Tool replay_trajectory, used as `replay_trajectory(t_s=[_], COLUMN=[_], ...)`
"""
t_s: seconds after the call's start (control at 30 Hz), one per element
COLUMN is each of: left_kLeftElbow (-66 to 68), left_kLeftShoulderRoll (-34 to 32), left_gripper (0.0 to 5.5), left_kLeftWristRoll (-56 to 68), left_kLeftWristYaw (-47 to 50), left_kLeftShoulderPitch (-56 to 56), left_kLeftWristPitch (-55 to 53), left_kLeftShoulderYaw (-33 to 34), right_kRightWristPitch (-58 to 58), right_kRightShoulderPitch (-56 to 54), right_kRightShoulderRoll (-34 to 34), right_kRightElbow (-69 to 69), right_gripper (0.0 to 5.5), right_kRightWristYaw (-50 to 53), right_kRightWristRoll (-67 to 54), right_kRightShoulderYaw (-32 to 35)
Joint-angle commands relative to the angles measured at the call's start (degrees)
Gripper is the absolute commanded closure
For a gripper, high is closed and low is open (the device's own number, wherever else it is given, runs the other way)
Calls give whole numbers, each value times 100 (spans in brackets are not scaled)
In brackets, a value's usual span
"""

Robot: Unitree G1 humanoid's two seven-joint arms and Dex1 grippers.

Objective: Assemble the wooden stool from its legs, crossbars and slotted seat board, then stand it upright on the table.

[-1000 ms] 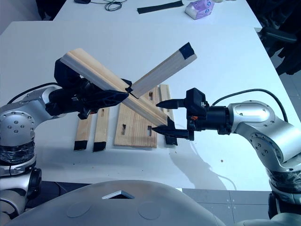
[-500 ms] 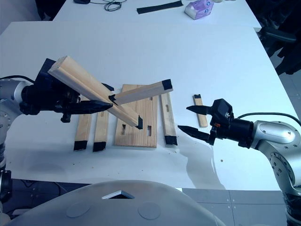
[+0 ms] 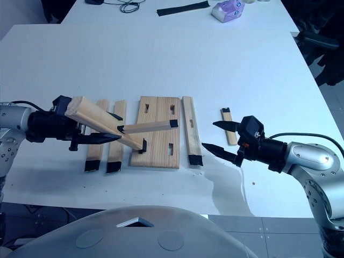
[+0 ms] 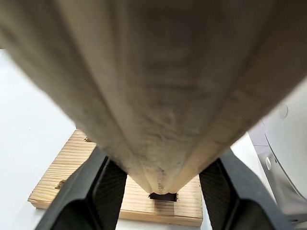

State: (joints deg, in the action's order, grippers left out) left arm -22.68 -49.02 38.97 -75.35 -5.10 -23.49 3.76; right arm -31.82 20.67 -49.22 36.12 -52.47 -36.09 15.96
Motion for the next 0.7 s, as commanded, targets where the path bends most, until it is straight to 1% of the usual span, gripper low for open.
replay_trajectory(t_s=[0.03, 0.23, 0.7], left_kLeftElbow=[170, 302, 103], left_kLeftShoulderRoll=[-107, -176, -255], left_gripper=[338, 338, 338], left_kLeftWristRoll=[-309, -280, 187], left_kLeftWristYaw=[-138, -222, -222], left_kLeftShoulderPitch=[53, -101, -523], left_kLeftWristPitch=[209, 268, -251], left_kLeftShoulderYaw=[-148, -165, 35], right_kRightWristPitch=[55, 63, 83], right_kRightShoulderPitch=[-3, 36, 183], right_kRightShoulderRoll=[71, 117, 272], right_kRightElbow=[78, 108, 244], right_gripper=[178, 178, 178], right_kRightWristYaw=[58, 84, 220], right_kRightWristRoll=[44, 81, 95], right_kRightShoulderYaw=[-44, -38, -36])
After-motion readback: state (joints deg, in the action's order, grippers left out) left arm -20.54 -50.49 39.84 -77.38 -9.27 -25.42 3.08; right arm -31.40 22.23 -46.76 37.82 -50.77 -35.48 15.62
